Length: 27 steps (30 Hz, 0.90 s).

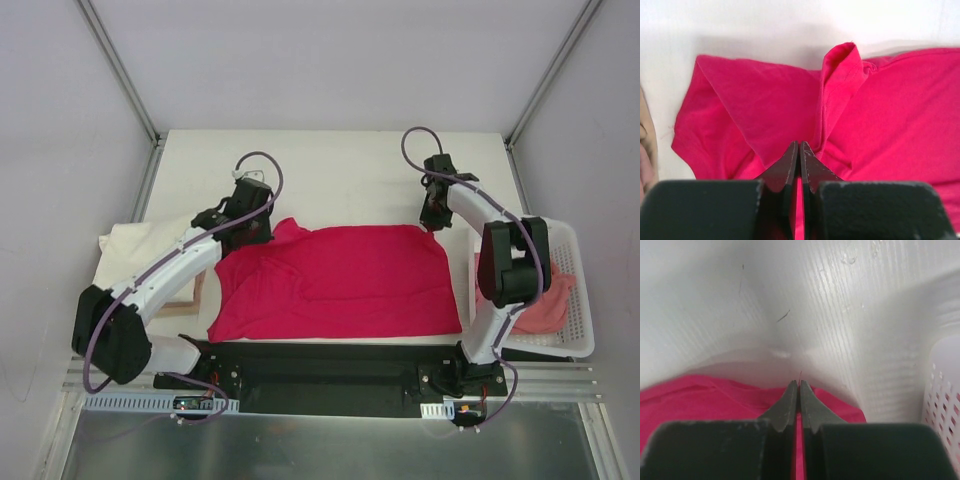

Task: Fold and stack the t-shirts
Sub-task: Fold the other side of the tshirt into a rectangle

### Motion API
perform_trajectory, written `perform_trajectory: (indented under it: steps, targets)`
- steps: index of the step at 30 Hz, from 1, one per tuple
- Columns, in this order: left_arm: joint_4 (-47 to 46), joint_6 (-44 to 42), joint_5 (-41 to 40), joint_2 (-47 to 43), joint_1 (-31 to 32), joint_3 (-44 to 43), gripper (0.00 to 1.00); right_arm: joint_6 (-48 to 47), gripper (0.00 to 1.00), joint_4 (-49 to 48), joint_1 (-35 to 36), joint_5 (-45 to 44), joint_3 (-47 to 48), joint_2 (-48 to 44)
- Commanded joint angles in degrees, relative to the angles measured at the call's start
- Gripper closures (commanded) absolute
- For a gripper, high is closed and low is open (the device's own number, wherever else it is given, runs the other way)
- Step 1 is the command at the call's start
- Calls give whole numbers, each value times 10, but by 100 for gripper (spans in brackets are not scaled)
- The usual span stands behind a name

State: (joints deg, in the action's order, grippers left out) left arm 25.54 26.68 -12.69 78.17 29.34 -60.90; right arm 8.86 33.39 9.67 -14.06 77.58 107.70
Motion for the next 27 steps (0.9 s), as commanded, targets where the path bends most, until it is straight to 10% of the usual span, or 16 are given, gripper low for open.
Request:
perform_trajectory:
  steps: [1, 15, 27]
  targets:
    - [-1, 41, -7, -87, 16, 60, 100, -11, 99, -10, 4, -2, -41, -86]
    - [1, 105, 29, -316, 26, 219, 100, -10, 99, 13, 7, -15, -126, -195]
    - [54, 94, 15, -377, 26, 182, 100, -23, 99, 37, 6, -13, -111, -217]
